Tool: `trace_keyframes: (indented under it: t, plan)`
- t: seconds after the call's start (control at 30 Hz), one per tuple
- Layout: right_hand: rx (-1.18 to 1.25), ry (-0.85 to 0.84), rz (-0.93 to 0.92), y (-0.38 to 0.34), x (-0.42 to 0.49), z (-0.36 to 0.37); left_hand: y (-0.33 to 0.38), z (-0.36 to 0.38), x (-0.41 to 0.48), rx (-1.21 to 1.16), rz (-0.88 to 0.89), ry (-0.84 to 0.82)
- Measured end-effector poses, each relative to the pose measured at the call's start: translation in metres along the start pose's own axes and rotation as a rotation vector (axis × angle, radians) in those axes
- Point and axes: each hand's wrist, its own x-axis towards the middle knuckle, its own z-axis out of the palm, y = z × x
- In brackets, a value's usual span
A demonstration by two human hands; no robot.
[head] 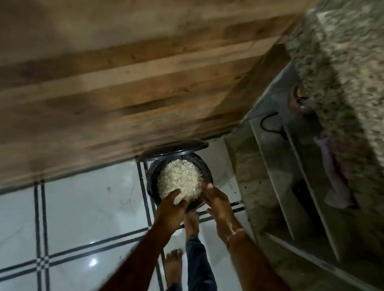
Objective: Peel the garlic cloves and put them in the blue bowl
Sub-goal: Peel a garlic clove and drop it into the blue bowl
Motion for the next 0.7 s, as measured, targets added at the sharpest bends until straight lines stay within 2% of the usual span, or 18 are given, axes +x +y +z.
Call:
trace_keyframes:
  t: [0.03,0.2,0.37,0.57,0.7]
  plan:
    - [-0.110,0.033,-0.068,-0.001,-0.022,-0.003,0.007,-0.004,-0.023,0.049,0.060,-0.012]
    - [-0.235,0.134,-0.395,-0.011,-0.166,-0.049,0.051,-0.007,-0.160,0.289,0.453,-0.021]
    - [-0.350,0.380,-0.611,0.007,-0.272,-0.122,0.064,0.037,-0.270,0.423,0.774,-0.113]
    - [-0.365,0.640,-0.687,0.040,-0.366,-0.229,0.061,0.125,-0.367,0.520,1.041,-0.308]
    - [-0.346,0.794,-0.677,0.068,-0.410,-0.309,0.057,0.199,-0.414,0.544,1.115,-0.378]
